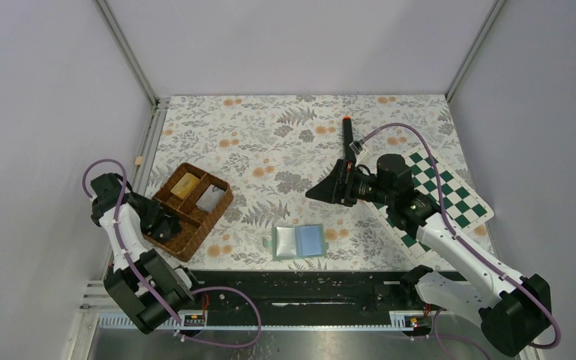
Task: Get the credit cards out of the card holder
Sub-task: Place the credit card in the storage box.
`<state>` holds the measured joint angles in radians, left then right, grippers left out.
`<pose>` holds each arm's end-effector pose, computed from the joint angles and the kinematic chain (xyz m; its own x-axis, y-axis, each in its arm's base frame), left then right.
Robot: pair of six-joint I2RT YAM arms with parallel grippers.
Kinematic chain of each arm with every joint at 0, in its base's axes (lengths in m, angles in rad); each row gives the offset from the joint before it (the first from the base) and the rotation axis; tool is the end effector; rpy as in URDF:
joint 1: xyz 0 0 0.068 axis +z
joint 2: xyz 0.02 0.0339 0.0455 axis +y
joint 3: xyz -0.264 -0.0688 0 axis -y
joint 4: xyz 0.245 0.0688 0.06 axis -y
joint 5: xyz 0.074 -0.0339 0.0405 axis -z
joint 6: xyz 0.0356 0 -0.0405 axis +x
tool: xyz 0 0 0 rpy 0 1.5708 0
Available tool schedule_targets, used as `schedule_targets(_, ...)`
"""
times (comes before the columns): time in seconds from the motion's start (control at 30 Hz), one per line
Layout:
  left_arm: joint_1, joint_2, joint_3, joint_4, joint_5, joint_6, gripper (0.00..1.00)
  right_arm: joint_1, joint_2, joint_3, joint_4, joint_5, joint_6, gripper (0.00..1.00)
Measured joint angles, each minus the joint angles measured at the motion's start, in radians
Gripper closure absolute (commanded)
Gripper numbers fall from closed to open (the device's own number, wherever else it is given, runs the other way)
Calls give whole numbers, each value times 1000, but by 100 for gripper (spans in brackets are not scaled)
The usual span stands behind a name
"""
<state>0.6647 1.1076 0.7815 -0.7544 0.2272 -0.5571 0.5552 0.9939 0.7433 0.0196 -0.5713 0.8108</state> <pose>0.1659 0.1198 0.2322 -0.3158 -0.9019 -0.2946 -0.8064 0.4187 -0.4176 0.1848 0.1373 0.3083 -0.7797 0.2339 -0.5809 -0.4726 0.3888 0.7909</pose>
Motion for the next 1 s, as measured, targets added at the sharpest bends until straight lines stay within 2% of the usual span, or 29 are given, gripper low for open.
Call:
schedule_targets(0.27,5,28,-3,5,0,23,100,0,-14,28,-59,6,-15,2)
schedule_targets(0.57,7,33,-2,4,-37,41,95,-1,-18,88,-138,14,-66,2)
schedule_targets(1.0,10,46,-2,9,-86,56,94,-4,-16,119,-180,12,-74,2)
